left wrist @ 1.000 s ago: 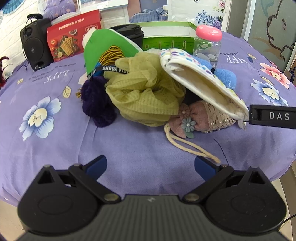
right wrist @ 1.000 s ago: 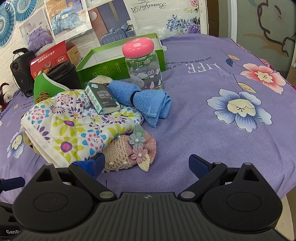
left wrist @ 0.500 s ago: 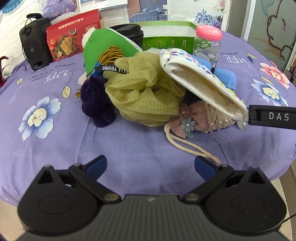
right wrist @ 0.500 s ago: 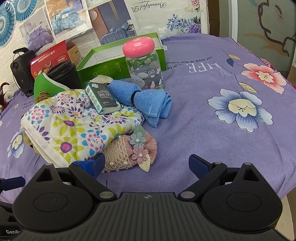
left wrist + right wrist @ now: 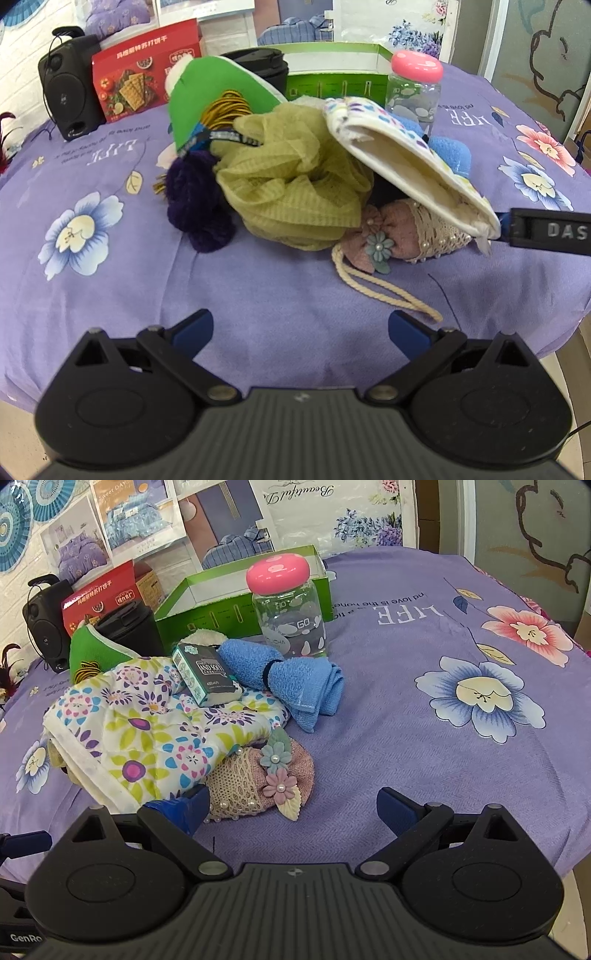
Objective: Organize soft objects
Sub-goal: 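Reach both grippers to the floral cloth bag and close on it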
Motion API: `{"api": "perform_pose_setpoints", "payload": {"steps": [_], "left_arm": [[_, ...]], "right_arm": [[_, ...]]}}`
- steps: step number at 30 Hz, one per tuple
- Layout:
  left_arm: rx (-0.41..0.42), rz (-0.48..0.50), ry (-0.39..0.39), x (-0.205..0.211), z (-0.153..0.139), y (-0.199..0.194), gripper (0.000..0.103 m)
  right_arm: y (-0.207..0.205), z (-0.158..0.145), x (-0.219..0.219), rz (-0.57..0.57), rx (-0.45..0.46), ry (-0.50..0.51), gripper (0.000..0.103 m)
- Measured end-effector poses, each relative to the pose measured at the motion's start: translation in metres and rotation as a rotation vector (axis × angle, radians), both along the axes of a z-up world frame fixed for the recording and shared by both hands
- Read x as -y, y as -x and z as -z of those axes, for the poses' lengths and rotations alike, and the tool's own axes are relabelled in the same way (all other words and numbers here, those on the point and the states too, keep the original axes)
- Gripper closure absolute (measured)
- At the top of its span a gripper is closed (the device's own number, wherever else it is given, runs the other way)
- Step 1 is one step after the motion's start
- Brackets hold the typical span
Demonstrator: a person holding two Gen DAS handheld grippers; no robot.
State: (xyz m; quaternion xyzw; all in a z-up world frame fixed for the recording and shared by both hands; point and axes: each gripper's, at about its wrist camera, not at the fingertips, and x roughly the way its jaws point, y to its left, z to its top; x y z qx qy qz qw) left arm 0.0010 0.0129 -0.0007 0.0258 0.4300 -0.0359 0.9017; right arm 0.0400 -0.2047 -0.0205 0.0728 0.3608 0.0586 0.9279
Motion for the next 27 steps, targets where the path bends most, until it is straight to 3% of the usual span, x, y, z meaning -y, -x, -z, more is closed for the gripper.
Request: {"api": "perform_pose_setpoints", "payload": {"steps": [5,10,16,21,23,27], "left_arm": [[0.062,-0.03,0.01,-0.026,-0.022,0.018,0.003],[0.124,-0.069,0.058,-0.042,-0.041,0.008,0.003],[0.09,-0.084,0.083,-0.049,-0.041,-0.012,0.003],[0.136,-0.146,0.027,-0.059,-0.059,-0.018,0.003],[0.157,-0.188,-0.009,-0.069,-0.064,-0.02,0.003],[0.182,-0.236,-0.035,-0.089,-0.071,-0.034,0.003]], "right_arm": [[0.014,-0.011,0.029,0.054,0.062,-0.11,0.019],[0.003,-0.022,0.032,0.07,0.136,-0.093,0.018],[-0.041,-0.014,0.012,-0.027,0.078,-0.08,0.019],[-0.012,-0.037,-0.011,-0.205,0.151,-0.191,0.019],[0.005,-0.046,-0.029,-0.294,0.183,-0.15,0.018],[0.011,-0.051,-0.058,-0.349,0.2,-0.061,0.018]]}}
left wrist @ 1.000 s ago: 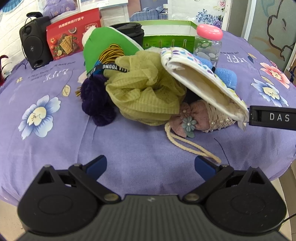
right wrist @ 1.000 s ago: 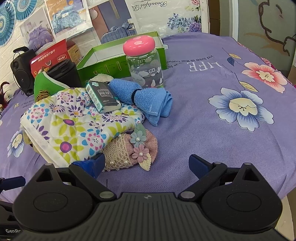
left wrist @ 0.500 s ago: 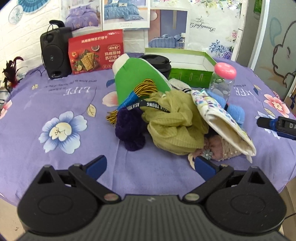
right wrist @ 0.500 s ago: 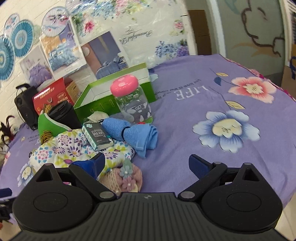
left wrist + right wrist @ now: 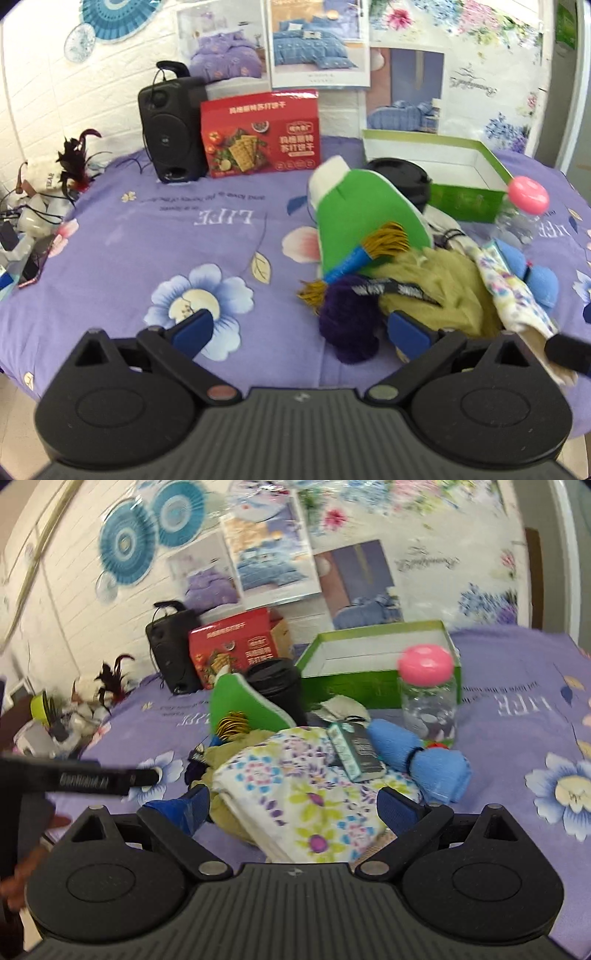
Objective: Organize soft objects
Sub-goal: 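Reach both grippers to the floral cloth bag and close on it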
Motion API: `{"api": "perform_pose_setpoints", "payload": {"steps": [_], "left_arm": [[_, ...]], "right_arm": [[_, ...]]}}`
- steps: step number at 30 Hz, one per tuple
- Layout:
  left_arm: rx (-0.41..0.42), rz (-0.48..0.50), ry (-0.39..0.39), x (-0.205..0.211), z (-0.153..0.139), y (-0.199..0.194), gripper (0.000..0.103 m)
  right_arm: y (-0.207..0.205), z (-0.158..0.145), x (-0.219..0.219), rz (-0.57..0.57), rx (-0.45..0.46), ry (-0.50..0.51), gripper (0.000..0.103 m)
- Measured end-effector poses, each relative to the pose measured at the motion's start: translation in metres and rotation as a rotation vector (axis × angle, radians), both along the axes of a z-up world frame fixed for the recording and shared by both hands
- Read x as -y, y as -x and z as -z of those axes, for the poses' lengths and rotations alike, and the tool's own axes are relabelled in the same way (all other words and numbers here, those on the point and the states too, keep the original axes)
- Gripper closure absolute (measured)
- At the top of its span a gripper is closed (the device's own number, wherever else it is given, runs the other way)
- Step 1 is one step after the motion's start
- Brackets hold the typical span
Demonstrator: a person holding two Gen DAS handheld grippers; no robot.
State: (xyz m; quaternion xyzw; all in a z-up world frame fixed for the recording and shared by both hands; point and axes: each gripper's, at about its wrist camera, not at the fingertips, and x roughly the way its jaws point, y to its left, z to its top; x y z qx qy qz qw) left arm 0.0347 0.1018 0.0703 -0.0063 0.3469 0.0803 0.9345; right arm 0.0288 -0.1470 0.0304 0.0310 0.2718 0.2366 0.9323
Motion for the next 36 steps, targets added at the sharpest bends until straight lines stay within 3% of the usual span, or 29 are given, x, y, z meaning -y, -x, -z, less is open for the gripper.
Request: {"api": "perform_pose_setpoints", "payload": {"steps": [5,8,13,16,20,24,26,28,30,33,36], "left_arm": [[-0.011,0.012,0.033,-0.002,-0.001,-0.013,0.003],[-0.013,0.126,0.084,0.011,-0.012,-0.013,0.003],[-0.067,0.376,0.176,0.043,-0.021,-0.012,0.003],[-0.114,0.426,0.191,0.057,-0.012,-0.012,0.003],[-0.105,0.436,0.064,0.078,-0.01,-0.008,0.003],[-0.099,0.454,0.005,0.072,-0.021,-0.01,0.003],[-0.085,0.491,-0.065,0.071,-0.026,-0.011,0.003],[-0.081,0.577,-0.168,0.076,-0.025,-0.011,0.003],[-0.087,0.694,-0.273,0.082,-0.018,-0.009,0.003],[-0.091,0.846,-0.407,0.09,-0.005,-0.005,0.003],[-0.132,0.94,-0.38,0.095,0.001,-0.005,0.003]], "right_arm": [[-0.032,0.017,-0.018,0.038,-0.071,0.091,0.019],[-0.024,0.018,-0.012,0.025,-0.094,0.096,0.019],[0.031,0.03,0.012,-0.003,0.0,0.191,0.019],[0.041,0.046,0.016,0.01,0.052,0.273,0.019],[0.029,0.057,0.014,-0.006,0.062,0.321,0.019],[0.023,0.055,0.018,-0.088,0.005,0.295,0.019],[0.031,0.051,0.014,-0.119,0.055,0.376,0.019],[0.038,0.048,0.008,-0.14,0.153,0.482,0.019],[0.039,0.05,0.003,-0.177,0.195,0.549,0.019],[0.039,0.056,-0.007,-0.221,0.226,0.575,0.019],[0.039,0.054,-0.014,-0.255,0.249,0.587,0.019]]}}
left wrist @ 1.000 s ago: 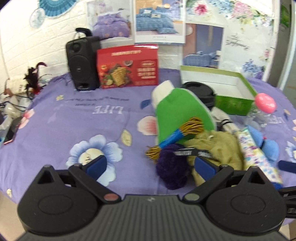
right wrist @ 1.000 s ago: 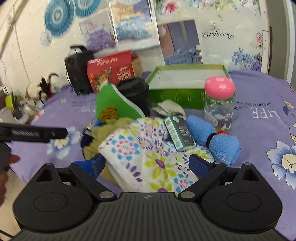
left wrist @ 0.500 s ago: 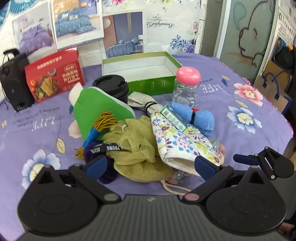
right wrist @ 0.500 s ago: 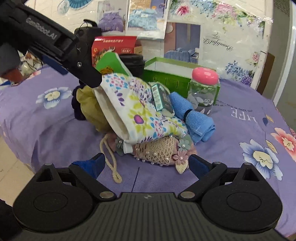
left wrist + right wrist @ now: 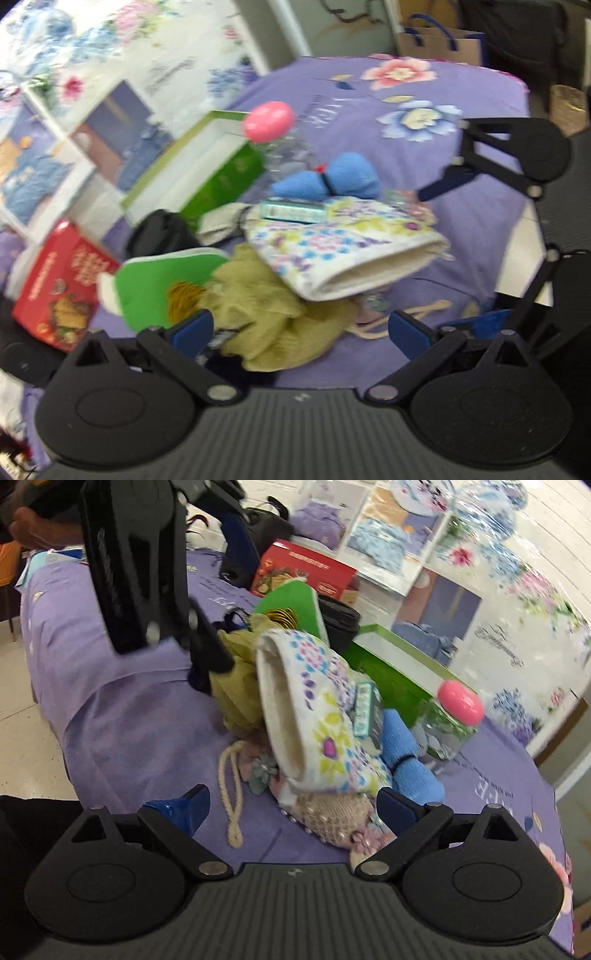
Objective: Organize soft objects
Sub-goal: 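Reach both grippers to the floral cloth bag and close on it, then lift the floral cloth bag with both grippers over the green box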
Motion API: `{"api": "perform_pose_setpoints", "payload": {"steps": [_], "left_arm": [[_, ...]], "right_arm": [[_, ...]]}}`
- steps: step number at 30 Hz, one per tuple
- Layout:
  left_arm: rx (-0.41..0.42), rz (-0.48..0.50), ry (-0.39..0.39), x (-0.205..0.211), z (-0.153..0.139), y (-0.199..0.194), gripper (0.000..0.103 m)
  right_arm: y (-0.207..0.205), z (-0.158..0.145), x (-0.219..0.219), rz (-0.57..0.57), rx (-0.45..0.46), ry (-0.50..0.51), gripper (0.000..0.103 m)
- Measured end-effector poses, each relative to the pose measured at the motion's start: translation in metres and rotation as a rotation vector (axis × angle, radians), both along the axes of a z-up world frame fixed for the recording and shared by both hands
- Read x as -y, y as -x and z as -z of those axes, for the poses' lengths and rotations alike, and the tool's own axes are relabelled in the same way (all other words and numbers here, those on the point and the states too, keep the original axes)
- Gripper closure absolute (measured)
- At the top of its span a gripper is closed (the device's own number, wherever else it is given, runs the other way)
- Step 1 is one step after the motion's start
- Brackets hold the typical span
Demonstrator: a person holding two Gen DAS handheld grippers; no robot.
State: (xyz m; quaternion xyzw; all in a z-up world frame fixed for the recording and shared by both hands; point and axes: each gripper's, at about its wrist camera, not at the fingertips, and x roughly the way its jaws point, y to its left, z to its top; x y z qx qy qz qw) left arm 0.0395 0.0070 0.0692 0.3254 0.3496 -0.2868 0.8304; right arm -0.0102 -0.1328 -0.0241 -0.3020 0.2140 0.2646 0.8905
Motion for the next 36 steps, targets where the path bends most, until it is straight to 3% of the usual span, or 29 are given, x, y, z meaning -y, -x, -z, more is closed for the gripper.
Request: {"api": "perform_pose_setpoints", "payload": {"steps": [3,6,11,18,21,24,25,27,28,29,30,31,32,36], "left_arm": [[0.028,0.028,0.035,0.009,-0.003,0.001,0.003],[0.047,-0.006,0.087,0.013,-0.008,-0.007,0.003],[-0.154,-0.132,0.201,0.012,-0.003,-0.035,0.003],[-0.265,-0.212,0.294,0.011,-0.002,-0.049,0.003],[-0.35,-0.214,0.367,0.009,-0.006,-0.056,0.003],[-0.383,-0.266,0.356,0.01,-0.003,-0.063,0.003],[-0.385,-0.284,0.353,0.011,-0.002,-0.065,0.003],[-0.395,-0.304,0.361,0.012,-0.001,-0.069,0.003],[-0.396,-0.319,0.37,0.012,-0.001,-0.07,0.003],[-0.399,-0.331,0.385,0.012,-0.002,-0.071,0.006],[-0.406,-0.341,0.402,0.01,-0.002,-0.073,0.027],[-0.423,-0.343,0.41,0.009,-0.002,-0.075,0.062],[-0.439,-0.352,0.407,0.007,-0.001,-0.078,0.07],[-0.473,-0.353,0.46,0.0,-0.003,-0.078,0.077]], "right_arm": [[-0.004,-0.003,-0.003,-0.014,0.011,0.044,0.018],[-0.011,-0.007,-0.001,-0.008,0.016,0.04,0.018],[-0.022,-0.001,-0.002,0.017,0.002,-0.011,0.018],[-0.027,-0.004,-0.001,0.074,0.034,-0.106,0.021],[-0.032,-0.005,0.01,0.056,-0.007,-0.165,0.024],[-0.036,-0.005,0.018,0.041,-0.039,-0.208,0.027],[-0.037,-0.005,0.019,0.026,-0.037,-0.205,0.029],[-0.039,-0.005,0.023,-0.011,-0.066,-0.249,0.044],[-0.042,-0.004,0.024,-0.015,-0.088,-0.267,0.076],[-0.045,-0.003,0.026,-0.019,-0.108,-0.28,0.082],[-0.047,-0.002,0.026,-0.014,-0.119,-0.283,0.084],[-0.049,-0.001,0.027,-0.012,-0.132,-0.287,0.088],[-0.049,-0.002,0.029,-0.012,-0.142,-0.308,0.089],[-0.046,-0.013,0.037,-0.009,-0.13,-0.365,0.091]]}}
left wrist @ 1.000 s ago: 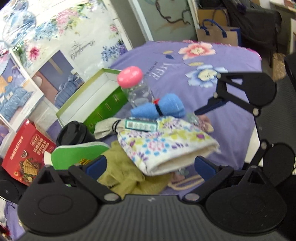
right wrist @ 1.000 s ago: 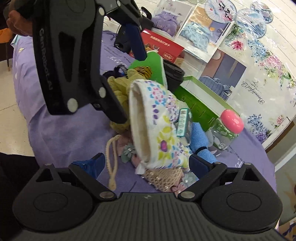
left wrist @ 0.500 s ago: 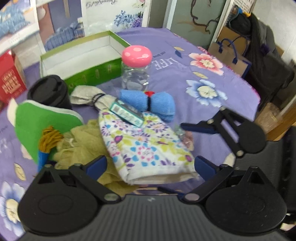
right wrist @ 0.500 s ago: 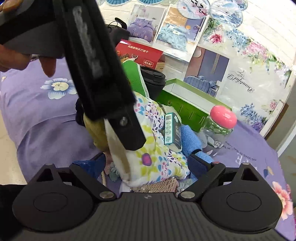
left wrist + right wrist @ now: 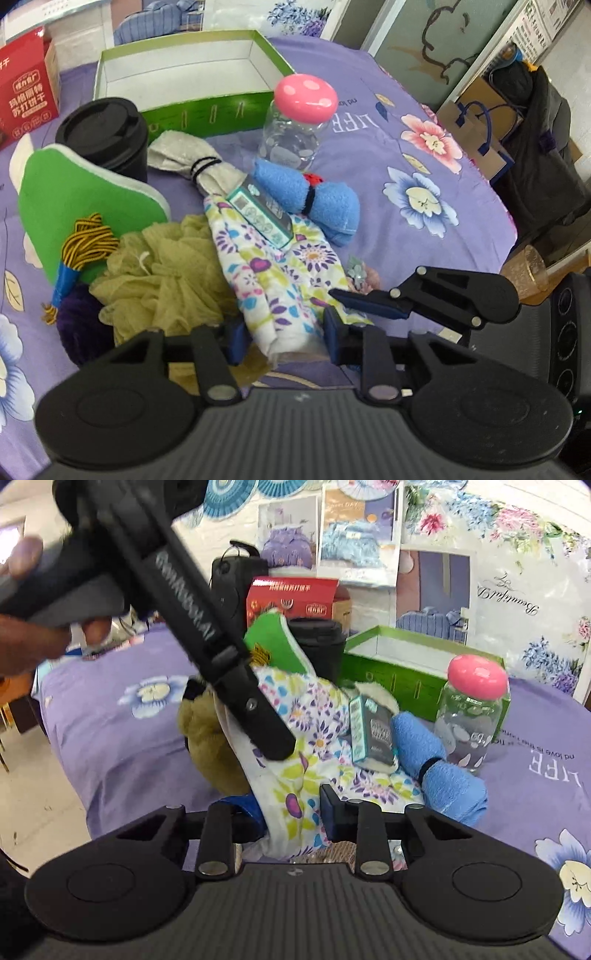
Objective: Organize soft objects
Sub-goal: 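Lift the floral cloth bag with both grippers over the green box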
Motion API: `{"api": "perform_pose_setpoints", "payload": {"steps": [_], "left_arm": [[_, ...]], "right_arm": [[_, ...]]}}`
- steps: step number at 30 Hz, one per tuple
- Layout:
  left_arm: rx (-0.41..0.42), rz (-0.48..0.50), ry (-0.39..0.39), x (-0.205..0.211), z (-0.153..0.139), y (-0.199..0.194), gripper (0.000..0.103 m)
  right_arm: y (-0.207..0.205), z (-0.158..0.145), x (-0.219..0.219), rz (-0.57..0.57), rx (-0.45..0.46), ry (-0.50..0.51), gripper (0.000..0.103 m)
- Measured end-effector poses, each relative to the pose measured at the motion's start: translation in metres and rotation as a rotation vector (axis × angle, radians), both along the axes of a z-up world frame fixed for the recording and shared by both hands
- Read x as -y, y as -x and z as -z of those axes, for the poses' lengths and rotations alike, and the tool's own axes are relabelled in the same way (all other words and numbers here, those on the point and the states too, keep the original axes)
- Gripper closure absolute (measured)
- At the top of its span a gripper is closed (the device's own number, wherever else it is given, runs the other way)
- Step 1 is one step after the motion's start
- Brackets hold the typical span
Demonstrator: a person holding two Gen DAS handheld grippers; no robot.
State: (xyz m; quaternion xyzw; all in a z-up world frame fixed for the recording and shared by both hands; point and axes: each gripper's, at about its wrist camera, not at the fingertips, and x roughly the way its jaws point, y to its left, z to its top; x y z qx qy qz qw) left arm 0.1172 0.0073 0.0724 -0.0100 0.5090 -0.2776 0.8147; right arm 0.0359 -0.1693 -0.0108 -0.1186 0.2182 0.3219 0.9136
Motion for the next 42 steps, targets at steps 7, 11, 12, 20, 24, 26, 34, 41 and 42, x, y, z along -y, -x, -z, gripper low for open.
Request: {"api": "perform_pose_setpoints", "payload": {"steps": [7,11,12,20,24,26,34,41,42], "left_arm": [[0.088,0.064,0.068,0.013,-0.031,0.015,0.08],[0.013,0.032,0.071,0.01,-0.017,0.004,0.078],[-0.004,0.014,0.074,0.007,-0.01,0.002,0.078],[-0.007,-0.046,0.065,-0.003,0.006,-0.006,0.062],[0.013,-0.043,0.051,-0.001,0.004,-0.008,0.062],[0.012,-0.043,0.048,-0.001,0.004,-0.009,0.062],[0.024,-0.025,0.053,0.0,0.003,-0.008,0.079],[0.117,-0.009,0.102,0.001,-0.032,0.0,0.081],[0.138,-0.005,0.11,0.002,-0.04,0.001,0.081]], "right_arm": [[0.0,-0.015,-0.012,0.038,0.134,0.066,0.091],[-0.014,-0.007,-0.008,0.037,0.064,0.038,0.084],[-0.011,-0.006,-0.006,0.035,0.048,0.033,0.083],[0.01,0.012,-0.027,0.101,0.151,0.23,0.08],[0.007,0.017,-0.026,0.088,0.154,0.229,0.081],[0.005,0.018,-0.024,0.104,0.169,0.234,0.082],[0.002,0.012,-0.018,0.105,0.134,0.154,0.103],[0.006,-0.015,-0.008,0.103,0.141,0.044,0.103],[0.005,-0.021,-0.008,0.109,0.158,0.035,0.103]]}}
